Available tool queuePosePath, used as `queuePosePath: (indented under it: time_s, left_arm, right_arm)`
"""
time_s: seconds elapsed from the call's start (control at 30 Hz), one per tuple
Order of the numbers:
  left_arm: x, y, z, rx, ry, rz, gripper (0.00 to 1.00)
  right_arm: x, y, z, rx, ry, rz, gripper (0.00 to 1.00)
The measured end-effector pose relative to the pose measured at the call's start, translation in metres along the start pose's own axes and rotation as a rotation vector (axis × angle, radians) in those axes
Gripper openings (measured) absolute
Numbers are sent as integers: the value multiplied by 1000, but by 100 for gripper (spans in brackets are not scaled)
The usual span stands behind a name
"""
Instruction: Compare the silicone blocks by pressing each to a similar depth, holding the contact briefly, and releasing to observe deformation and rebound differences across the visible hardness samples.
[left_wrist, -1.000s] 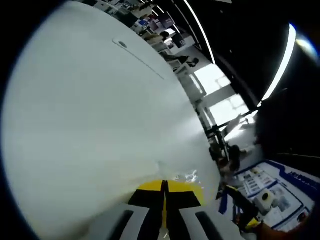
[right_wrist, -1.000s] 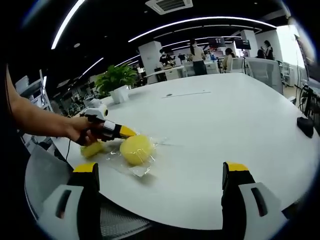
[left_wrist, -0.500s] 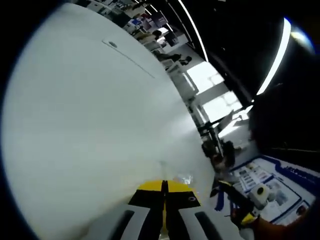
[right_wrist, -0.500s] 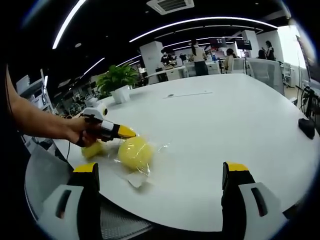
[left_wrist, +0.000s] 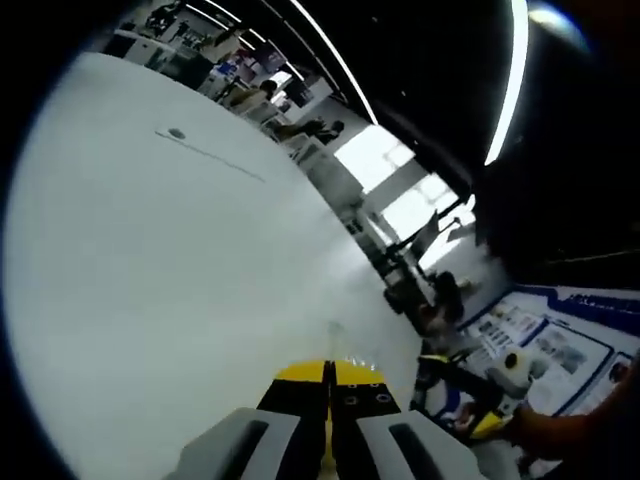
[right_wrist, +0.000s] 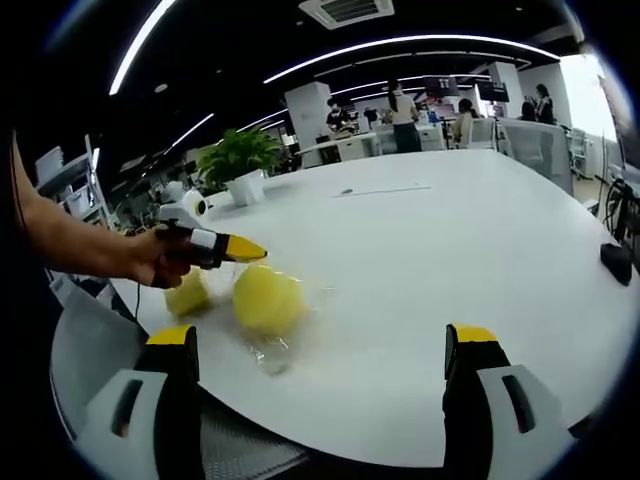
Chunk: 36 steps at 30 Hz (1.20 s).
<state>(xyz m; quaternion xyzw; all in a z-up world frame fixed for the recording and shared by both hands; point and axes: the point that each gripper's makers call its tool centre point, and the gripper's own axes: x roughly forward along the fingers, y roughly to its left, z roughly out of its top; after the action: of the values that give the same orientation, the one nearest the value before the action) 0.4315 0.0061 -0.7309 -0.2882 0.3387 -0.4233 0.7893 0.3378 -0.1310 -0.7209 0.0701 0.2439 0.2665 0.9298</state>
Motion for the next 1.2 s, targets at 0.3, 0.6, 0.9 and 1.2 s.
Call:
queuePosePath:
  time_s: [0.3,0.6,0.9,1.2]
  left_arm:
    - [-15,-18,16,201,-31,-8,0]
    - [-25,-29,29,185,-57,-30,0]
    - [-34,-48,32,303,-49,-38,0]
    - [-53,-51,44,327,-68,-29,0]
  right_arm:
    - [6,8,3,-15,-2,21,96]
    - [11,18,8,-33,-2,47,96]
    - [13,23,12,-44,-11,58,96]
    - [15,26,16,-49,-18,66,96]
